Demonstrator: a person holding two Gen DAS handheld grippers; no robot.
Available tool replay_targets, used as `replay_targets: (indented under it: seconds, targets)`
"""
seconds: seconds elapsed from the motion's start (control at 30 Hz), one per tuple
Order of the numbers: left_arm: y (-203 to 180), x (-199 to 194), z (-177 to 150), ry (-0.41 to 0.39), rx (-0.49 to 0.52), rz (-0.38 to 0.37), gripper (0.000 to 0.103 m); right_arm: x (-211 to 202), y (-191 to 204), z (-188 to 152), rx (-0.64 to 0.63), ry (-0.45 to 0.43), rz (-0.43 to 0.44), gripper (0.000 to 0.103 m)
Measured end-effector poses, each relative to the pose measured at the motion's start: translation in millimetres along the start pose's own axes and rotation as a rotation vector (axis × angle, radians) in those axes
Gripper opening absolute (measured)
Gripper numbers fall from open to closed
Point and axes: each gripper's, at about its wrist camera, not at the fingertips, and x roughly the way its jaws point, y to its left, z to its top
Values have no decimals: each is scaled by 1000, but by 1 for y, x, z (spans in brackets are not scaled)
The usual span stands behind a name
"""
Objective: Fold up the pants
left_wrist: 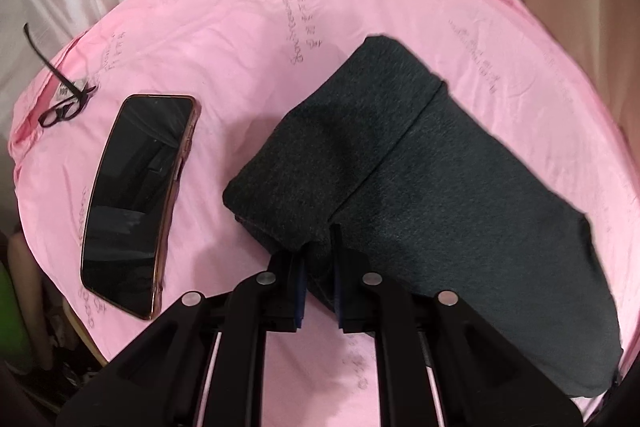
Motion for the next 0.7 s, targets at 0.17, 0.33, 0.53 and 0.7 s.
replay_targets:
  seconds: [0.17, 0.33, 0.53, 0.7]
  targets:
    - [1, -7, 0, -12, 41, 20, 12, -18, 9, -3, -23, -59, 1, 2]
    - [-7, -1, -13, -57, 113, 72, 18, -12, -2, -11, -1, -25, -53, 9]
    - [-10, -65, -46, -266, 121, 320, 54, -77, 6, -26, -26, -189, -280, 42]
    - [-57, -115, -60, -375, 168, 142, 54, -89, 86, -23, -176, -253, -30, 36]
